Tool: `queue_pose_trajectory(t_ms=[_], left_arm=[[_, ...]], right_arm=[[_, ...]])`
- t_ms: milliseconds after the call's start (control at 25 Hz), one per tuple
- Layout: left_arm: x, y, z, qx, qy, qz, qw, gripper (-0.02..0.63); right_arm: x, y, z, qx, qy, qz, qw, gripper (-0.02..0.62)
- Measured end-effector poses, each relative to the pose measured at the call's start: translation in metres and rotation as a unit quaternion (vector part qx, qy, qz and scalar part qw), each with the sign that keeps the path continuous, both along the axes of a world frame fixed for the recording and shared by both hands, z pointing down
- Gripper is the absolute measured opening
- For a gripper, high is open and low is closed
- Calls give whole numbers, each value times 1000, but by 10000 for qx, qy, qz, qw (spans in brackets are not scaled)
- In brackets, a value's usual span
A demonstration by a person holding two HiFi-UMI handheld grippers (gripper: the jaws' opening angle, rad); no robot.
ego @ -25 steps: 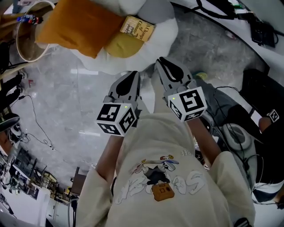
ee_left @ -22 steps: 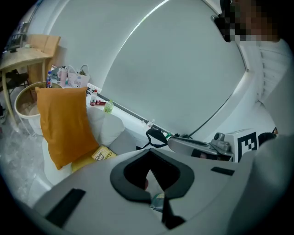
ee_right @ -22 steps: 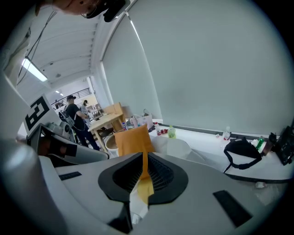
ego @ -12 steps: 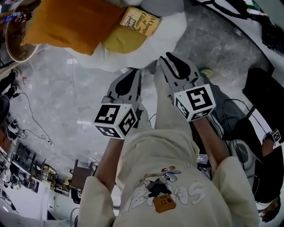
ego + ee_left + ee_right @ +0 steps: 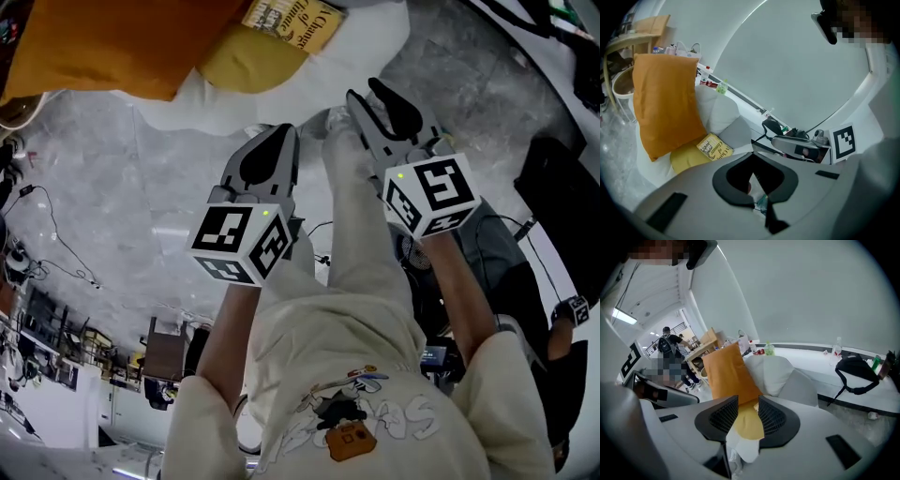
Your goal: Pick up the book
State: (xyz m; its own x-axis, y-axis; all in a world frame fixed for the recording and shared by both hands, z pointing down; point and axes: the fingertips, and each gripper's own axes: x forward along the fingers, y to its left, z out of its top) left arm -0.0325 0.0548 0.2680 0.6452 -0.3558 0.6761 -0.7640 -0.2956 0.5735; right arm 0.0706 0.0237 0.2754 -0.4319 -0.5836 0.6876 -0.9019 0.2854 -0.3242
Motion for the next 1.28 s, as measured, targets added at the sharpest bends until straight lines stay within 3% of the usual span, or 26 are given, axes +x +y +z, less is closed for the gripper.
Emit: queue_pose_trajectory(t_ms=[600,880,1080,1280], left_arm=[[15,-14,91,-240,-108,65,9996,3],[24,-20,149,-440,-236,5,9988,3],[27,-20,180,-632,-390,-206,9970,3],[35,-31,210,-583,-443,-125,9972,3]], right_arm=[[4,-33,104,-304,-46,-391,9988,202],[11,-43,160,-414,-17,-788,9960,249],[23,-41,195,-562,-23,-870,9946,261],[27,-46,230,-648,-33,-956,9933,269]])
